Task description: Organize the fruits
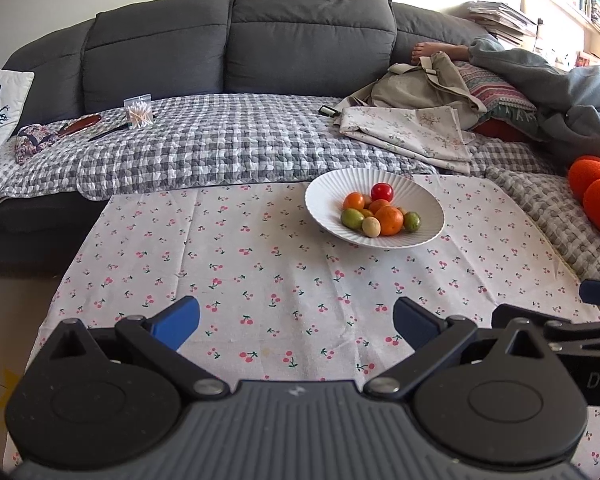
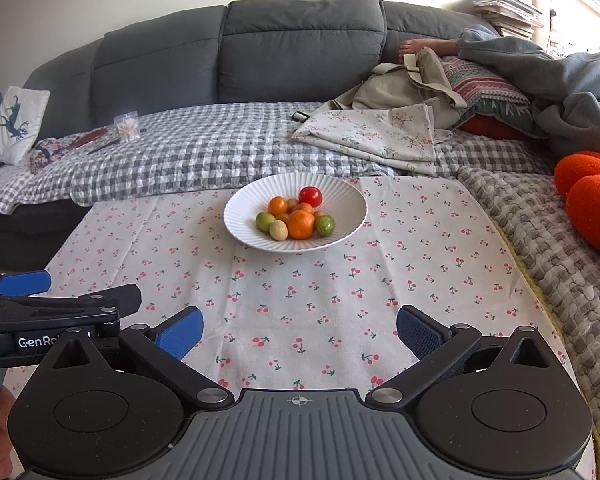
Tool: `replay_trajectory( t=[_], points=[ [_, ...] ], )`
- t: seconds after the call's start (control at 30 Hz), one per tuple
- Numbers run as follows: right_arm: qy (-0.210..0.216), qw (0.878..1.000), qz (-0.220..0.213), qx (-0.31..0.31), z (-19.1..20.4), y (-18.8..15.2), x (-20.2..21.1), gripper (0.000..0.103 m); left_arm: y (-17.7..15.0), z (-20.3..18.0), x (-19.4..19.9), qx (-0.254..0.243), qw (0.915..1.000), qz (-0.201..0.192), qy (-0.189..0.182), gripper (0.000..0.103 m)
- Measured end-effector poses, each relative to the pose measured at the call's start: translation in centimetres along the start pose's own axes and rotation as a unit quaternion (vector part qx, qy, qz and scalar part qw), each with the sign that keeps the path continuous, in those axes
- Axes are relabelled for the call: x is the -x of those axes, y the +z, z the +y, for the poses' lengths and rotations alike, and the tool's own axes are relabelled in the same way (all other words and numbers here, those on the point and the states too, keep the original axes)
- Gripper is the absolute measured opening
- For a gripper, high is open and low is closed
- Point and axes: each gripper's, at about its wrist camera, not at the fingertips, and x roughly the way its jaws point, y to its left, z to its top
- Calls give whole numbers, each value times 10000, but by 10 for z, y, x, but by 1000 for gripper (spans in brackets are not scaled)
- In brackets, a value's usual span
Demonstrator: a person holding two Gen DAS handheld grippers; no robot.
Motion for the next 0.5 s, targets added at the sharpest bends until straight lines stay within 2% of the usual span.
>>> replay_trajectory(
  t=[0.5],
  points=[
    [-33, 10000, 13, 21, -1, -1, -3, 103, 0, -1, -2, -29, 10000, 26, 17, 102]
  ],
)
